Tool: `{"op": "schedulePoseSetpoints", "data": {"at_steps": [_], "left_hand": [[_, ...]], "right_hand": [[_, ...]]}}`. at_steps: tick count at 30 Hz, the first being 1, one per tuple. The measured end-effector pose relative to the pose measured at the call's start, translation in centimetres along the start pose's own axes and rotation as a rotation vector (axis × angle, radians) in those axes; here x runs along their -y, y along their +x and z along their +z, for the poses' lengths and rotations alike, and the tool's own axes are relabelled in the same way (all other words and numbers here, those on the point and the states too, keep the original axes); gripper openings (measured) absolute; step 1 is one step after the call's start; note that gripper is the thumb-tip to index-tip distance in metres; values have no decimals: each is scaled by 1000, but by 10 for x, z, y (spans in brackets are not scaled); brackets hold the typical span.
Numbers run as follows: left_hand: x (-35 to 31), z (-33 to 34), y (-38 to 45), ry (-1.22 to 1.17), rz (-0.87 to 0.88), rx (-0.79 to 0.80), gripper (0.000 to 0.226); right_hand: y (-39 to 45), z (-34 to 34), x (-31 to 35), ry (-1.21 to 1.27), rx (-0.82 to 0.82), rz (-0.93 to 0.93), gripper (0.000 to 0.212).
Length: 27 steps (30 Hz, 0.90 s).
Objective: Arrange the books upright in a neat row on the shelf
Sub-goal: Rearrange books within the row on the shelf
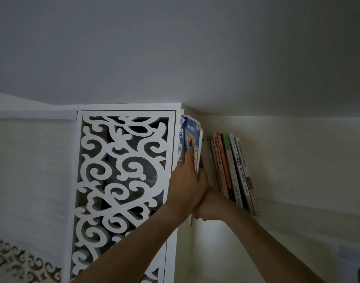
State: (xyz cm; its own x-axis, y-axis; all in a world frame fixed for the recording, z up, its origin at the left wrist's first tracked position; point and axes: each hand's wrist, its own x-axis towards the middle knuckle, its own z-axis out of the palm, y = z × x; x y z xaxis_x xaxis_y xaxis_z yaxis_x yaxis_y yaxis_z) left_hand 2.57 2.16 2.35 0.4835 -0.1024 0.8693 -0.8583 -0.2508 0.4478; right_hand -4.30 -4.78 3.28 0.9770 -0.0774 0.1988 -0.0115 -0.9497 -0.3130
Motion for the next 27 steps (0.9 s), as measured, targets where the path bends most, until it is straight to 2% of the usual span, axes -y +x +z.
{"op": "schedulePoseSetpoints", "data": {"at_steps": [2,3,5,6,8,10,11,12,15,17,19,22,27], "left_hand": [[-1,-1,1,-43,-37,-16,52],[-1,-1,0,-60,-59,-33,43],[-1,0,-3,-81,-109,-60,30],[-4,-1,-5,-89,-135,-58,27],[-7,0,-5,-74,-163,-46,25],[-15,2,-2,0,-171,-36,37],[-19,4,-1,55,-171,-21,48],[-25,7,-1,114,-168,1,59],[-35,16,2,293,-165,68,85],[-37,18,7,374,-168,100,98],[-38,16,9,316,-136,101,98],[-37,9,9,200,-145,77,90],[-24,-7,3,259,-207,29,97]], "right_hand": [[-3,-12,-13,145,153,-85,48],[-8,-20,-22,229,139,-135,48],[-9,-32,-47,372,-11,-236,38],[-7,-36,-61,443,-150,-262,30],[-4,-40,-81,485,-593,-252,28],[3,-38,-100,330,-1059,-179,19],[7,-34,-108,207,-1203,-89,23],[13,-28,-117,151,-1252,2,40],[27,-10,-131,272,-1011,98,91],[33,5,-130,210,-936,89,109],[37,17,-123,80,-955,93,115],[46,25,-105,-67,-1046,103,113],[67,25,-76,-103,-1057,175,122]]}}
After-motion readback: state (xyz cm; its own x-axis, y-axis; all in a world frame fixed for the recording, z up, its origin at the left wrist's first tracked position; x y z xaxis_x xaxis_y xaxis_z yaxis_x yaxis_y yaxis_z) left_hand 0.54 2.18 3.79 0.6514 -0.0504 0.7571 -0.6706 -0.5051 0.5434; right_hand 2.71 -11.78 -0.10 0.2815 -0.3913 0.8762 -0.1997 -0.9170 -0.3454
